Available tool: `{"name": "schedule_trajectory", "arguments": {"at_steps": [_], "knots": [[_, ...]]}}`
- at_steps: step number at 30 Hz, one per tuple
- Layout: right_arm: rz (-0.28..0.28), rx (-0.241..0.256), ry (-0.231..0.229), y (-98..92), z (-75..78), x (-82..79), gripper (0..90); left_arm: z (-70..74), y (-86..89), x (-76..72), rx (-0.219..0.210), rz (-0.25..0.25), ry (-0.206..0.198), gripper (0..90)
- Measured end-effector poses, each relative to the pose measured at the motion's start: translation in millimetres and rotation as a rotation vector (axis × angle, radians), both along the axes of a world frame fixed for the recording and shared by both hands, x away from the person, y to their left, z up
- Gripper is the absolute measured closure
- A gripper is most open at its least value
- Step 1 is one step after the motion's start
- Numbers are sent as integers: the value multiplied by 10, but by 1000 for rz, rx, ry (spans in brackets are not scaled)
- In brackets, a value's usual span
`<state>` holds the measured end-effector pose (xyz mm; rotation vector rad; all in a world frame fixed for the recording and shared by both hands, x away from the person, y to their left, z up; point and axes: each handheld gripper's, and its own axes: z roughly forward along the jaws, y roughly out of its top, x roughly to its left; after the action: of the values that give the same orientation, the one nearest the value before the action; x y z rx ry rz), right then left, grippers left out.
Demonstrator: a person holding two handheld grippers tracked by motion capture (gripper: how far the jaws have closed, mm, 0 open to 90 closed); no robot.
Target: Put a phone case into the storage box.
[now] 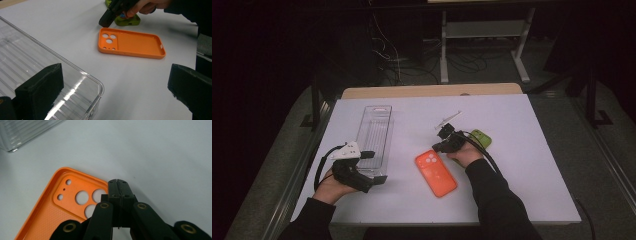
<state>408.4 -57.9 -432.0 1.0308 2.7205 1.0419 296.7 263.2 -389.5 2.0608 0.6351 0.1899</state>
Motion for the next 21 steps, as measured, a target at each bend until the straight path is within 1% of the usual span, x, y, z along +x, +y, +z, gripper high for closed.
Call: {"name": "schedule_trajectory", "arguments": {"at_steps": [1, 2, 3, 4, 5, 9, 12, 14, 16, 17, 20, 21], "knots": [[20, 2, -5, 48, -2, -6, 881, 0, -1, -3, -2, 3, 4, 0], [26, 6, 1, 78, 1, -18, 881, 0, -1, -3, -2, 3, 4, 0], [36, 3, -6, 105, -3, -21, 881, -1, -2, -6, -3, 5, 8, 0], [38, 6, 2, 138, -1, -35, 881, -1, -4, -8, -6, 6, 9, 0], [48, 3, -5, 162, -4, -37, 881, 0, -5, -11, -7, 6, 11, 0], [77, 16, -6, 249, -9, -65, 882, -9, -13, -9, -14, 7, 8, 0], [80, 13, -9, 281, -8, -82, 880, -10, -16, -9, -11, 6, 8, 0], [78, 15, -4, 273, 2, -84, 879, -11, -19, -10, -10, 5, 8, 0], [77, 12, -32, 207, 51, -85, 866, -11, -18, -10, -7, 4, 9, 0], [70, 14, -21, 184, 87, -106, 854, -10, -18, -12, -7, 5, 10, 0], [64, 25, -40, 68, 195, -160, 790, -9, -15, -11, -7, 6, 8, 0], [62, 29, -56, 14, 227, -174, 770, -9, -13, -8, -4, 6, 4, 0]]}}
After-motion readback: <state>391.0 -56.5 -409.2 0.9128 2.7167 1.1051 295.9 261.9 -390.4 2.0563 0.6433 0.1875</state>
